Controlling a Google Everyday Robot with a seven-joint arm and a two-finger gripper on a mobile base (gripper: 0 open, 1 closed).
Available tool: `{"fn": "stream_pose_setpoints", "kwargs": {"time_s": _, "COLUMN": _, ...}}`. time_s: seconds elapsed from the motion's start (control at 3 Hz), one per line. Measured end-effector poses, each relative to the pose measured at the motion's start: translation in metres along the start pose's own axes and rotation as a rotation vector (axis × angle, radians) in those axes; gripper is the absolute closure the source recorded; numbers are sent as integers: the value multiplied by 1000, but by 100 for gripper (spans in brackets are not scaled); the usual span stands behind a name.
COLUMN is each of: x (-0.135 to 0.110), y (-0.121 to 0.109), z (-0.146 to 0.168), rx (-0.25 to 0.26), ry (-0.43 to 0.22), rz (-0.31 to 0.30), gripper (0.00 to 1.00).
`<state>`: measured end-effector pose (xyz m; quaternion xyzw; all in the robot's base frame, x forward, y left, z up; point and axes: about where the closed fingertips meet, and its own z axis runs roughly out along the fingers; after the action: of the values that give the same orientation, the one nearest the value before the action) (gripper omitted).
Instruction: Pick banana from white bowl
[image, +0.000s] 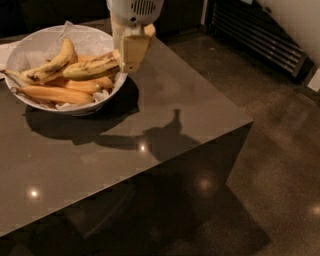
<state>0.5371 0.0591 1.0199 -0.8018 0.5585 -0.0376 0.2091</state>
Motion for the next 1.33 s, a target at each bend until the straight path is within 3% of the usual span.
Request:
{"fn": "stream_pose_setpoints", "kwargs": {"time_s": 0.67, "x": -2, "y": 0, "z": -3, "rx": 10, "ry": -3, "rz": 17, "gripper": 100}}
{"fn": "stream_pose_setpoints", "kwargs": {"time_s": 1.33, "x": 27, "y": 38, "z": -53, "rx": 56, "ry": 46, "rz": 177, "gripper": 100}}
